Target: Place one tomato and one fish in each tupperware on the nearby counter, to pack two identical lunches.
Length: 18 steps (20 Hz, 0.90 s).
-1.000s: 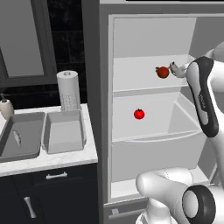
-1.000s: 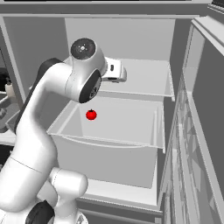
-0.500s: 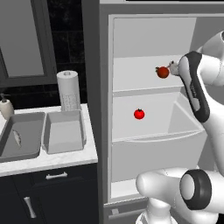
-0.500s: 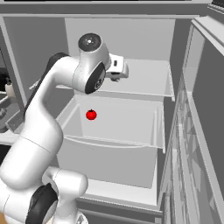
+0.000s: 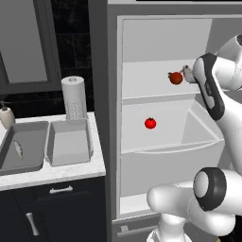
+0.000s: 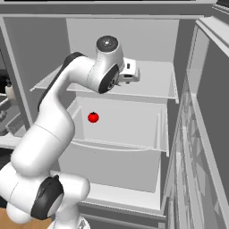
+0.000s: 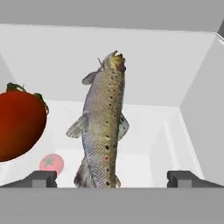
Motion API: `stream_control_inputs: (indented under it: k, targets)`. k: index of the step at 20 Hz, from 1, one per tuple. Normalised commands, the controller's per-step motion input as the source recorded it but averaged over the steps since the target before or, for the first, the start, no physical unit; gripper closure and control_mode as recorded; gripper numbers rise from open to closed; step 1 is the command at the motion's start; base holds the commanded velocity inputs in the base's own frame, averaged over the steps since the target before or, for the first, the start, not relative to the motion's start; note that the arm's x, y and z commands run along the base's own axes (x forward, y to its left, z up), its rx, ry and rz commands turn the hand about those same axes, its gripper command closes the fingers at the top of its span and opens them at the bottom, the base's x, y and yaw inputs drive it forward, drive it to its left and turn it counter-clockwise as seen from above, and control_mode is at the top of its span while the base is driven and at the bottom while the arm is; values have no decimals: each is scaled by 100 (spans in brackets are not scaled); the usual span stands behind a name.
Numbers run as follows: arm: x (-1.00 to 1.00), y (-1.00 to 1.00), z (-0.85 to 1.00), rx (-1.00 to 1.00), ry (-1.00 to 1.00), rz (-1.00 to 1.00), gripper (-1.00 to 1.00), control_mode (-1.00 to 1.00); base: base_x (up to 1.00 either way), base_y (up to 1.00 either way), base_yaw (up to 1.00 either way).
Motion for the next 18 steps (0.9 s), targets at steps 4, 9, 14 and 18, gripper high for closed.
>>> stream_control_inputs:
  k: [4, 9, 14, 18]
  targets:
    - [0, 2, -57, -4, 7, 0, -100, -100, 0, 0, 0]
    - [0, 7, -45, -4, 6, 0, 100, -100, 0, 0, 0]
    - [0, 1, -30, 0, 4, 0, 100, -100, 0, 0, 0]
    - [-11, 2, -17, 0, 2, 0, 100, -100, 0, 0, 0]
